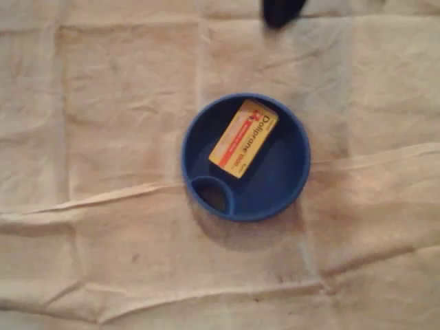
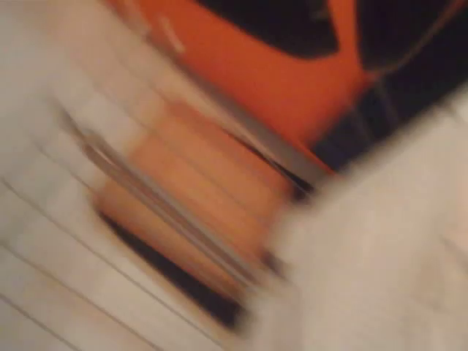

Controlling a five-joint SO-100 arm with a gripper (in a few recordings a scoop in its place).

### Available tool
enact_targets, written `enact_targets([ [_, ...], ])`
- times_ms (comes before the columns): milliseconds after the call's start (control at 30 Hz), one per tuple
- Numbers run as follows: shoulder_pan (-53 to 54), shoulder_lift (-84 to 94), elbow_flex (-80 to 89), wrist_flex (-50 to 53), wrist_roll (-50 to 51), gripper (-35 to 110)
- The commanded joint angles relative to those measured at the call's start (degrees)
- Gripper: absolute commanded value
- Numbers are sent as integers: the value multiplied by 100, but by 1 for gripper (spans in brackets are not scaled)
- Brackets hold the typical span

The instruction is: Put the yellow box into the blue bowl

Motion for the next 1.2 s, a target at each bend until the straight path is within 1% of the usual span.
enact_targets([
  [0, -105, 1362, 879, 44, 123, 0],
  [233, -1099, 3691, 3076, 18, 167, 0],
  [367, -1459, 4720, 3973, 18, 606, 0],
  [533, -1538, 5528, 4641, 18, 1310, 0],
  [700, -1521, 6082, 4966, 18, 1714, 0],
  [933, -1573, 7102, 5458, 26, 1986, 0],
  [1167, -1582, 7471, 6108, 35, 1969, 0],
])
